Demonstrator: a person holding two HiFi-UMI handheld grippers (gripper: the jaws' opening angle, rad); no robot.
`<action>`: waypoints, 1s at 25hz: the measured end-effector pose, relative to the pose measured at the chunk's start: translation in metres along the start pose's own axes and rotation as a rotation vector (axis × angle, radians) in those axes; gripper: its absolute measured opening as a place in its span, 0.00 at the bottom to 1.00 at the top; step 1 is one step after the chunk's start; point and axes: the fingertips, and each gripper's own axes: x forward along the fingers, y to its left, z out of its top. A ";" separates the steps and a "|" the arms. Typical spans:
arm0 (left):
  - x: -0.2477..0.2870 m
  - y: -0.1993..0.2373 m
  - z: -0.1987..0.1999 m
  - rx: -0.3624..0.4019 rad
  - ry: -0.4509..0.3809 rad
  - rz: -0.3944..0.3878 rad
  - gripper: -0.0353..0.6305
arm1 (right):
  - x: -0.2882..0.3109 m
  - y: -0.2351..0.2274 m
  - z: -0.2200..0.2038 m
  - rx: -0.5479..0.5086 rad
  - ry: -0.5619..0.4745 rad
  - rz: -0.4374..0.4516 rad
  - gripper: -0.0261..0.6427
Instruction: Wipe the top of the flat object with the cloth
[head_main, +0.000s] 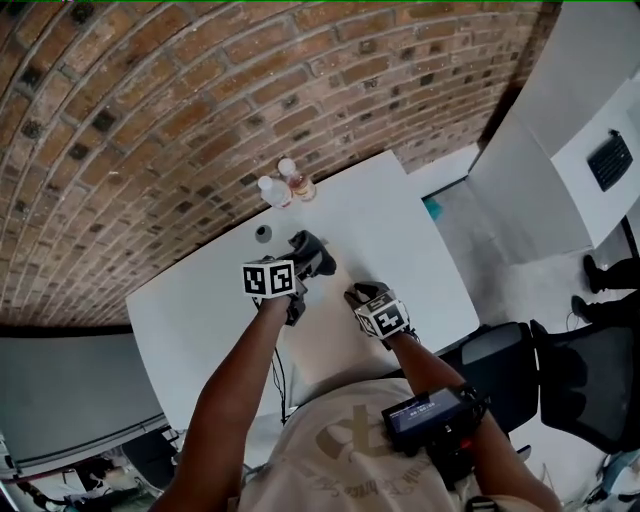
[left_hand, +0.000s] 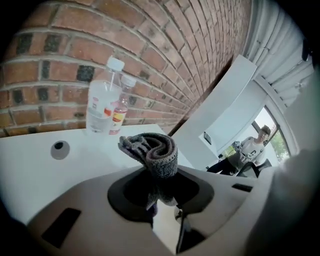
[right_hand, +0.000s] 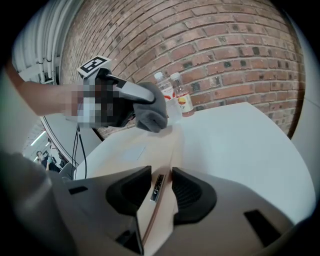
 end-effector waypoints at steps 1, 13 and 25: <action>0.009 -0.003 0.001 0.007 0.013 -0.002 0.21 | 0.000 0.000 0.000 -0.002 0.002 0.004 0.25; 0.057 0.020 -0.017 0.098 0.206 0.109 0.21 | 0.000 -0.001 0.000 0.009 -0.006 0.027 0.25; 0.015 0.051 -0.042 0.133 0.248 0.196 0.21 | -0.002 -0.003 -0.002 0.004 -0.006 0.024 0.25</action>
